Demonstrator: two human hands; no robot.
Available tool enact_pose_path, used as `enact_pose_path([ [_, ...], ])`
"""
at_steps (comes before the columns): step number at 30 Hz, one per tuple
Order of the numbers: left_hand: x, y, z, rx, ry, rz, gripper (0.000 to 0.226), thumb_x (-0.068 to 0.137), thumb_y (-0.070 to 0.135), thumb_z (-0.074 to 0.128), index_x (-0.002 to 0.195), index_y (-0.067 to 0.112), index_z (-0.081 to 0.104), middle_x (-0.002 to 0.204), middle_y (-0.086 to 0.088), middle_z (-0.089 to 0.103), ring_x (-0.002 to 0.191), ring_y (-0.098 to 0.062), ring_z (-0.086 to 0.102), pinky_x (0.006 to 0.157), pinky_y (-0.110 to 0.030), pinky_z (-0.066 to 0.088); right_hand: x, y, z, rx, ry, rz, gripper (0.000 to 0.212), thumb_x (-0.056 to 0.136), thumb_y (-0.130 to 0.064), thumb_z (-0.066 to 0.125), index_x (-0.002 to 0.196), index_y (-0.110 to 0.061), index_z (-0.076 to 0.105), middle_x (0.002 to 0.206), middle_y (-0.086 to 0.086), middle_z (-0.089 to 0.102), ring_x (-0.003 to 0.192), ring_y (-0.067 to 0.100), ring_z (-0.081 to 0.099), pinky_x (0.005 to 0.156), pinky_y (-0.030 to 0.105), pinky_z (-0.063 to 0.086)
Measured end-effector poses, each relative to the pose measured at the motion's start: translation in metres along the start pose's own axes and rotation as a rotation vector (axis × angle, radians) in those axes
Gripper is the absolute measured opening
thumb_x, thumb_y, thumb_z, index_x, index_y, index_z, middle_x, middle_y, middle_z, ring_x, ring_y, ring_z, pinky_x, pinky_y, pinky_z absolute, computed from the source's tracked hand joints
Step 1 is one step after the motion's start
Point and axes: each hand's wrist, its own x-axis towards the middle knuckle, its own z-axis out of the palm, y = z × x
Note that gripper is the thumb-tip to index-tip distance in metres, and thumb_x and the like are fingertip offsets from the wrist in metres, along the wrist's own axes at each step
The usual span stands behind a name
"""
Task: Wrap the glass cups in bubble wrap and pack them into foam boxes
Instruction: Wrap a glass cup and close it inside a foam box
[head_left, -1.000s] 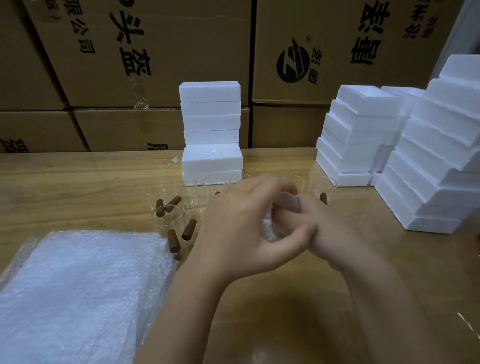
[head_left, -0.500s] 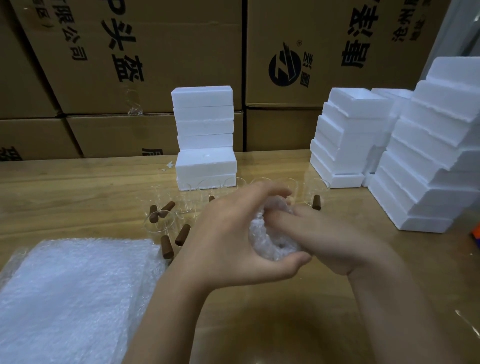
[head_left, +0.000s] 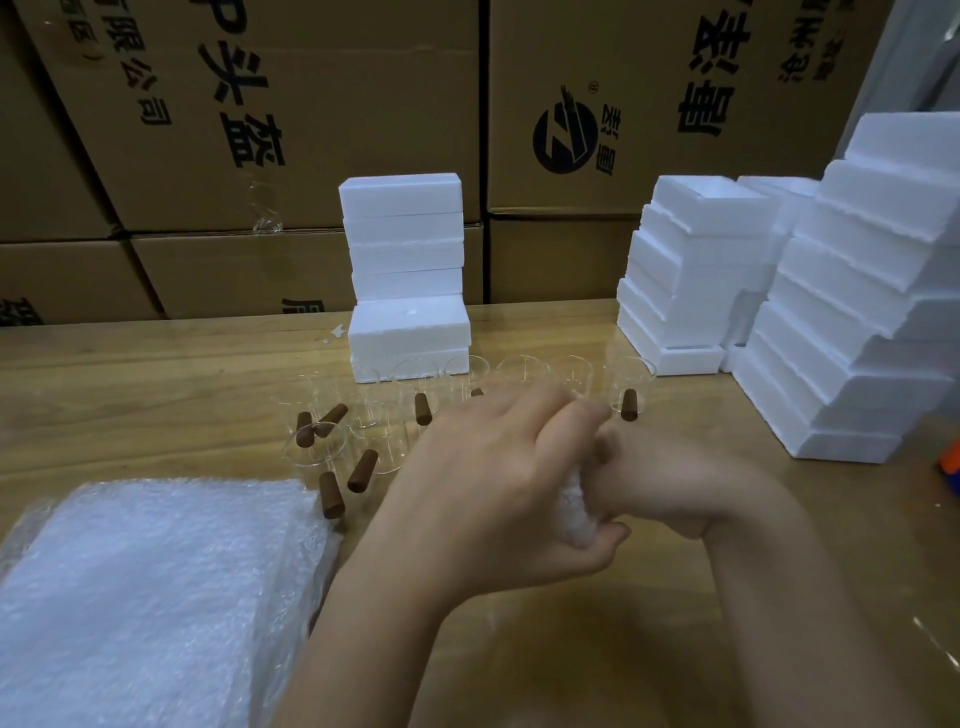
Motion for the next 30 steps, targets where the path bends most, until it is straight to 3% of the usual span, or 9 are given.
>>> enact_pose_path([
  [6,-0.004,-0.005,0.010,-0.031,0.024,-0.036,0.056,0.059,0.038,0.079,0.102,0.005,0.067,0.091,-0.005,0.067,0.078,-0.023,0.065,0.058,-0.031,0.051,0.010,0.005,0.004,-0.075,0.010,0.041,0.015,0.046,-0.030,0.039,0.047,-0.027,0.054,0.043,-0.014,0.038,0.059,0.016,0.038,0.058,0.036,0.029],
  [10,-0.012,-0.007,0.020,-0.258,-0.008,-0.159,0.056,0.067,0.046,0.066,0.111,0.011,0.063,0.095,0.004,0.066,0.082,-0.008,0.061,0.064,-0.019,0.050,0.006,0.017,-0.004,0.056,-0.113,0.018,0.017,0.050,-0.044,0.052,0.060,-0.040,0.065,0.055,-0.017,0.058,0.055,-0.003,0.055,0.052,0.013,0.042],
  [13,-0.022,-0.010,0.026,-0.434,-0.049,-0.313,0.058,0.066,0.046,0.066,0.117,0.021,0.058,0.101,0.013,0.065,0.091,-0.001,0.062,0.075,-0.022,0.054,0.014,0.031,-0.003,0.208,-0.147,0.019,0.046,0.066,-0.056,0.061,0.094,-0.020,0.071,0.086,0.010,0.069,0.080,0.017,0.062,0.069,0.026,0.055],
  [16,-0.028,-0.013,0.033,-0.402,-0.054,-0.356,0.058,0.063,0.050,0.065,0.114,0.023,0.059,0.100,0.015,0.067,0.093,0.000,0.062,0.075,-0.020,0.053,0.028,0.029,0.009,0.155,-0.042,0.070,0.027,0.077,-0.045,0.050,0.073,-0.023,0.065,0.066,0.000,0.060,0.063,0.014,0.057,0.052,0.020,0.049],
  [18,-0.033,-0.014,0.036,-0.431,-0.063,-0.406,0.055,0.062,0.050,0.066,0.112,0.026,0.059,0.097,0.019,0.065,0.094,0.000,0.061,0.076,-0.017,0.051,0.034,0.027,0.015,0.093,-0.027,0.104,0.029,0.082,-0.039,0.045,0.061,-0.024,0.058,0.053,-0.004,0.053,0.049,0.010,0.051,0.044,0.015,0.042],
  [21,-0.046,-0.012,0.043,-0.598,-0.110,-0.527,0.044,0.062,0.046,0.068,0.104,0.042,0.053,0.095,0.024,0.062,0.098,0.004,0.060,0.079,-0.009,0.046,0.038,0.033,0.021,0.047,-0.100,0.153,0.038,0.087,-0.050,0.045,0.075,-0.016,0.056,0.055,0.003,0.053,0.046,0.014,0.050,0.048,0.018,0.043],
  [25,-0.070,-0.014,0.057,-0.775,-0.007,-0.707,0.041,0.062,0.046,0.069,0.099,0.032,0.059,0.096,0.014,0.065,0.095,0.009,0.058,0.078,-0.001,0.040,0.036,0.051,0.023,0.246,-0.152,0.174,0.058,0.085,-0.071,0.041,0.103,-0.020,0.062,0.078,0.011,0.067,0.061,0.013,0.066,0.057,0.027,0.052],
  [27,-0.082,-0.016,0.064,-0.816,0.056,-0.823,0.048,0.057,0.053,0.068,0.097,0.029,0.062,0.099,0.012,0.066,0.094,0.008,0.059,0.076,-0.001,0.039,0.034,0.060,0.024,0.364,-0.167,0.166,0.056,0.085,-0.069,0.041,0.102,-0.020,0.062,0.076,0.005,0.071,0.065,0.016,0.067,0.055,0.027,0.054],
  [30,-0.094,-0.017,0.074,-0.837,0.100,-0.891,0.049,0.054,0.053,0.068,0.095,0.028,0.062,0.099,0.010,0.065,0.090,0.007,0.059,0.073,-0.002,0.040,0.035,0.072,0.038,0.317,-0.114,0.106,0.051,0.089,-0.063,0.037,0.089,-0.019,0.062,0.061,-0.004,0.064,0.050,0.008,0.055,0.046,0.018,0.042],
])
